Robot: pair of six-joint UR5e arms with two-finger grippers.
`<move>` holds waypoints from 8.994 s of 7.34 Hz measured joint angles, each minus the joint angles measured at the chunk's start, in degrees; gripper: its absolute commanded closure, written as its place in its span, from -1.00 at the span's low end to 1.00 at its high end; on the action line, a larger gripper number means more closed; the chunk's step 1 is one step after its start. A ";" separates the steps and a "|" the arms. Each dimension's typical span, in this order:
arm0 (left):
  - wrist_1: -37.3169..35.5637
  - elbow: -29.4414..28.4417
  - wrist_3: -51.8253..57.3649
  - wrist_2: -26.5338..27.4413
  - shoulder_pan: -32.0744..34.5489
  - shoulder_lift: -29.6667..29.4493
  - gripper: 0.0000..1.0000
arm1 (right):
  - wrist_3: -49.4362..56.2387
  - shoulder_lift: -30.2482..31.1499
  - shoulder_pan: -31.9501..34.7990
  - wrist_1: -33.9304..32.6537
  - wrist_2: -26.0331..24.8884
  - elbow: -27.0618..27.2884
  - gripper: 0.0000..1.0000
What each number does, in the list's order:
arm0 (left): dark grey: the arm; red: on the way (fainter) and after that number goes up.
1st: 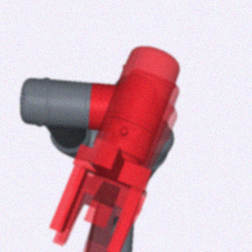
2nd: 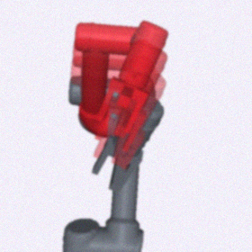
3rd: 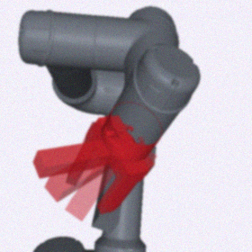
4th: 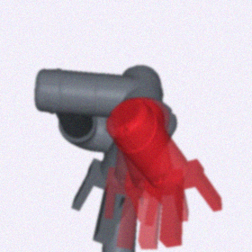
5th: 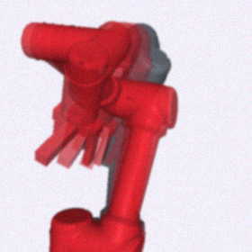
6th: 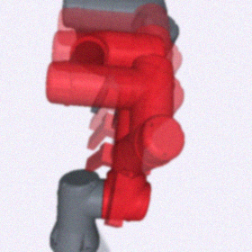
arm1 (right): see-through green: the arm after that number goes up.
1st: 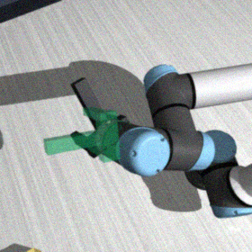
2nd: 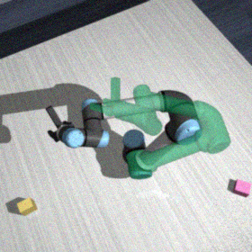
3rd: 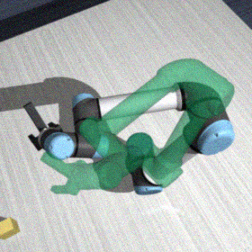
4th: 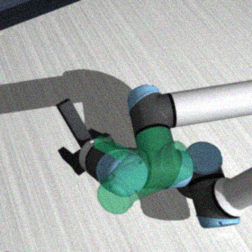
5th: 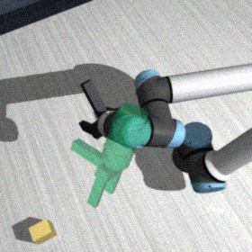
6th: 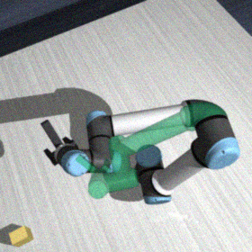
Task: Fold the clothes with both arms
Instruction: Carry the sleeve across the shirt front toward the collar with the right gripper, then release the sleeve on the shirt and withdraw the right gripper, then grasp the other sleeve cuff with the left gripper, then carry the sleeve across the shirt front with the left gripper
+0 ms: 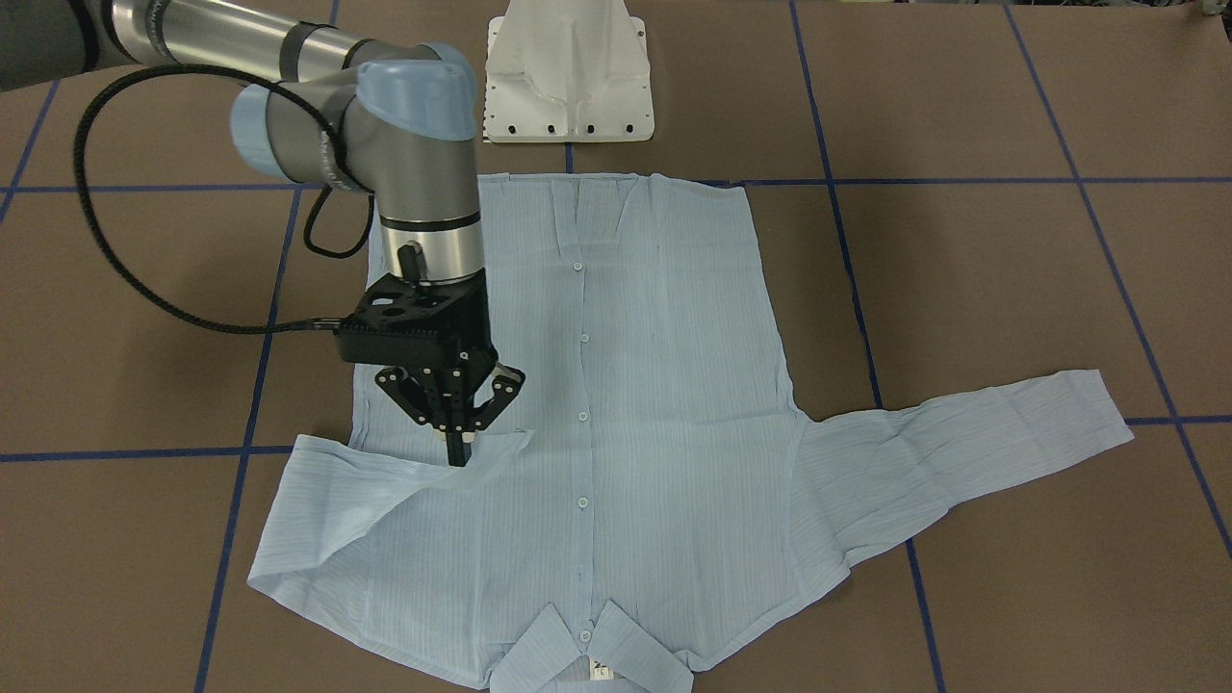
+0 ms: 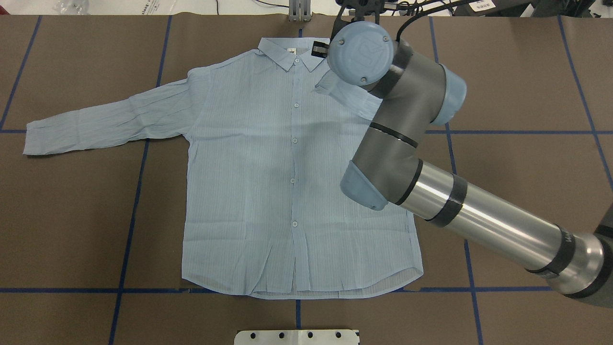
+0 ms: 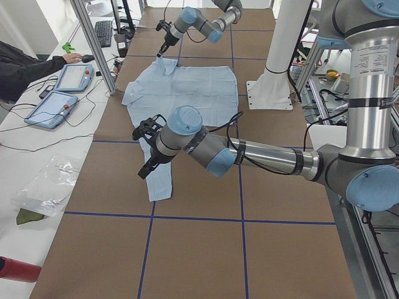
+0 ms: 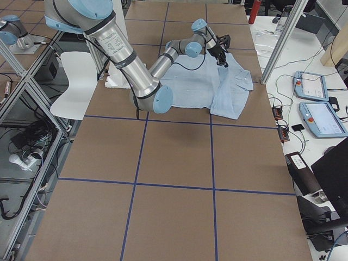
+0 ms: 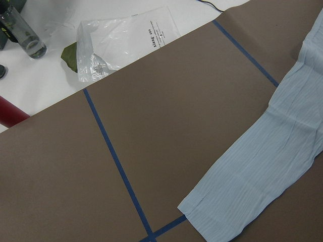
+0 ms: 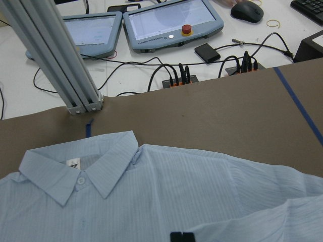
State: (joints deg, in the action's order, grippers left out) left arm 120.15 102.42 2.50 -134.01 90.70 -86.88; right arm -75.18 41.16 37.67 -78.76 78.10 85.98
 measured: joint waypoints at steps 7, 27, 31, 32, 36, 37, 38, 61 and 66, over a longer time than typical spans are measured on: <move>0.19 -0.08 -0.04 0.06 -0.04 -0.01 -1.00 | 2.36 -9.02 -11.83 12.07 -9.77 -14.44 1.00; 28.04 -12.38 -20.76 6.82 -9.79 0.17 -1.00 | 34.80 -2.67 24.46 -11.70 42.98 -4.94 -1.00; 38.68 -16.33 -41.16 15.63 -20.50 0.44 -0.95 | 63.07 19.23 40.97 -11.22 55.56 5.62 -1.00; 40.14 -17.70 -43.12 15.84 -21.48 0.47 -0.82 | 67.53 23.95 43.55 -11.06 56.75 7.49 -1.00; 53.17 -28.12 -55.56 21.47 -26.84 0.35 -0.25 | 70.02 29.39 45.52 -10.97 57.36 11.45 -1.00; 54.96 -29.79 -58.59 22.62 -28.11 0.18 -0.24 | 70.00 29.46 45.54 -10.95 57.36 11.56 -1.00; 55.96 -30.68 -61.06 24.10 -29.57 0.10 -0.24 | 69.98 29.48 45.56 -10.93 57.38 11.61 -1.00; 57.35 -27.68 -54.51 20.08 -31.67 -2.76 1.00 | 69.73 30.90 45.56 -10.89 57.18 12.76 -1.00; 46.47 -22.42 -60.61 19.45 -31.63 -18.02 1.00 | 69.57 31.24 45.56 -10.89 57.16 12.80 -1.00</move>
State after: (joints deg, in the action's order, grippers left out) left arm 166.61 80.00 -58.12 -114.55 59.08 -104.91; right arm -5.61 72.40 83.23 -89.65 135.26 98.78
